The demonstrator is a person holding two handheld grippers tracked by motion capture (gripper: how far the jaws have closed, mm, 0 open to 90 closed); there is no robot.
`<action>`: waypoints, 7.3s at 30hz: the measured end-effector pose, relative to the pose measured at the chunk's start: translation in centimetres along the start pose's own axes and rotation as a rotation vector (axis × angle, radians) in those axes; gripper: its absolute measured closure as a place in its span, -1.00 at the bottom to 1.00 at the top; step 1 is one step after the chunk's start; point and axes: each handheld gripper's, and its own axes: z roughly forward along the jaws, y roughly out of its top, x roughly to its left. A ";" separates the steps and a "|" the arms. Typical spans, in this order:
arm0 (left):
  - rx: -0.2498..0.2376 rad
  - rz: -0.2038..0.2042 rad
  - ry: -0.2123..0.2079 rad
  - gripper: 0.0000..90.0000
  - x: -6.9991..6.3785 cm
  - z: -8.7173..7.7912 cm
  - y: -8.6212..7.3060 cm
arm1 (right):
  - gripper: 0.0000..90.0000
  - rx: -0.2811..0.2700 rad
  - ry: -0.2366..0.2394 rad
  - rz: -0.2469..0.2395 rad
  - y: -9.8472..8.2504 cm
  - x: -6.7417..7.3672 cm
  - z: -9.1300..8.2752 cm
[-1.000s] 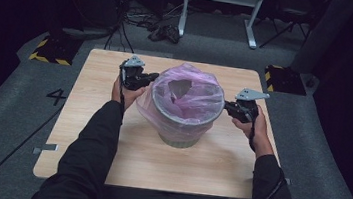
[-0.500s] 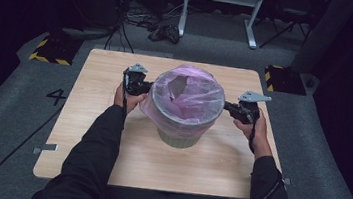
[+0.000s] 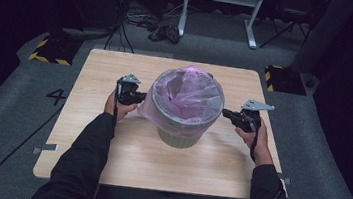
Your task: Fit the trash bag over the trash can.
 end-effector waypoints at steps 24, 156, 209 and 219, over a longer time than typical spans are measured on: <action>-0.172 0.064 0.109 -0.51 -2.4 -8.6 -1.8 | 0.41 -0.044 0.010 -0.026 1.9 0.6 -3.5; 0.138 0.138 0.045 -0.67 -6.8 -8.1 -12.2 | -0.27 0.779 0.133 -0.431 15.5 9.9 6.5; 0.135 0.126 0.046 -0.67 -6.9 -8.0 -12.1 | -0.40 0.350 0.087 -0.419 16.4 12.1 2.7; 0.136 0.125 0.046 -0.67 -6.9 -8.0 -12.1 | -0.45 0.242 0.072 -0.351 16.1 11.4 1.8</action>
